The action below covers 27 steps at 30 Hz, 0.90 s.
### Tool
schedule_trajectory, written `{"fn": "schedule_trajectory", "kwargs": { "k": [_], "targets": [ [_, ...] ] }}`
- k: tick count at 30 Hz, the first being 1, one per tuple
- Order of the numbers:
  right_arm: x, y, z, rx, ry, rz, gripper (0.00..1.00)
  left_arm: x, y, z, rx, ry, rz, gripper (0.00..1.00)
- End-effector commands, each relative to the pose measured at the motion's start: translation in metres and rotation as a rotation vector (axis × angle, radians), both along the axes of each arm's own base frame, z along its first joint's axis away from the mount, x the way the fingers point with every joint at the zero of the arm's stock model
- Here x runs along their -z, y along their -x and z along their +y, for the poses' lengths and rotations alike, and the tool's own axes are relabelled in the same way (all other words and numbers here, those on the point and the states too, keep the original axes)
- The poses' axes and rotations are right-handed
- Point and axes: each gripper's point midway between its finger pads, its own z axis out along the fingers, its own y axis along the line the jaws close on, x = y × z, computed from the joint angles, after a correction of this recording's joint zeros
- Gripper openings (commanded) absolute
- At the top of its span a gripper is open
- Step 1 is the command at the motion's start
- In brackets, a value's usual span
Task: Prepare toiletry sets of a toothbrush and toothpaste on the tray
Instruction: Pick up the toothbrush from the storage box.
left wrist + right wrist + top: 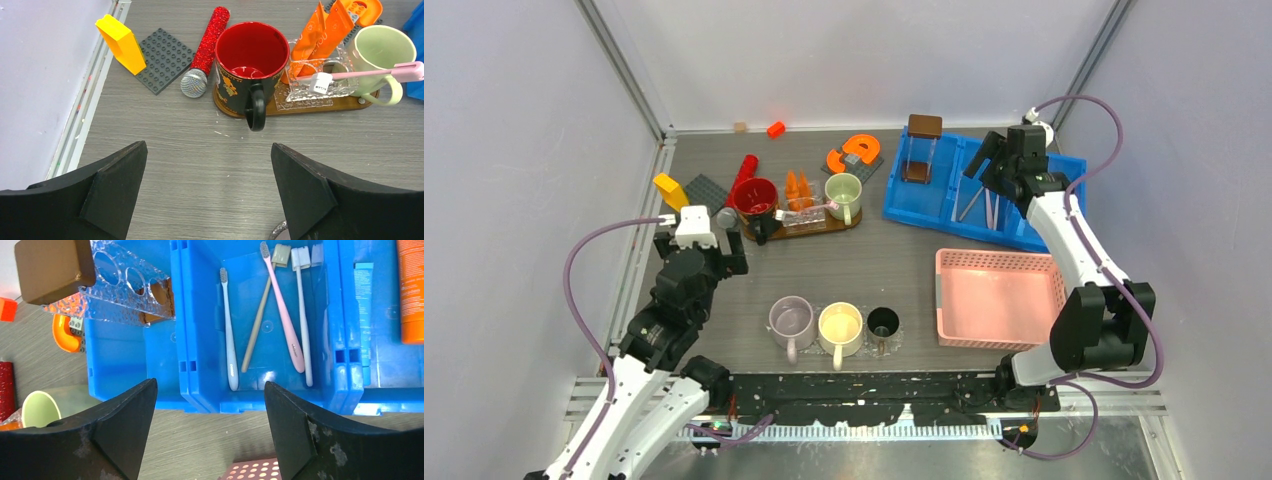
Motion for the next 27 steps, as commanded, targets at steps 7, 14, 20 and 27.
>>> {"fn": "schedule_trajectory", "kwargs": {
  "k": [7, 14, 20, 27],
  "targets": [
    [0.003, -0.027, -0.024, 0.082, 0.122, 0.015, 0.83, -0.004, -0.007, -0.006, 0.014, 0.010, -0.017, 0.98],
    [0.010, -0.038, -0.017, 0.068, 0.091, 0.009, 0.76, 0.001, -0.010, -0.007, 0.013, 0.004, 0.002, 0.98],
    [-0.006, -0.044, -0.006, 0.003, 0.080, -0.052, 0.72, 0.009, -0.014, -0.009, 0.010, -0.017, 0.036, 0.98],
    [-0.003, -0.051, -0.014, 0.033, 0.138, -0.043, 0.72, 0.006, -0.013, -0.005, -0.005, -0.017, 0.017, 0.98]
  ]
}}
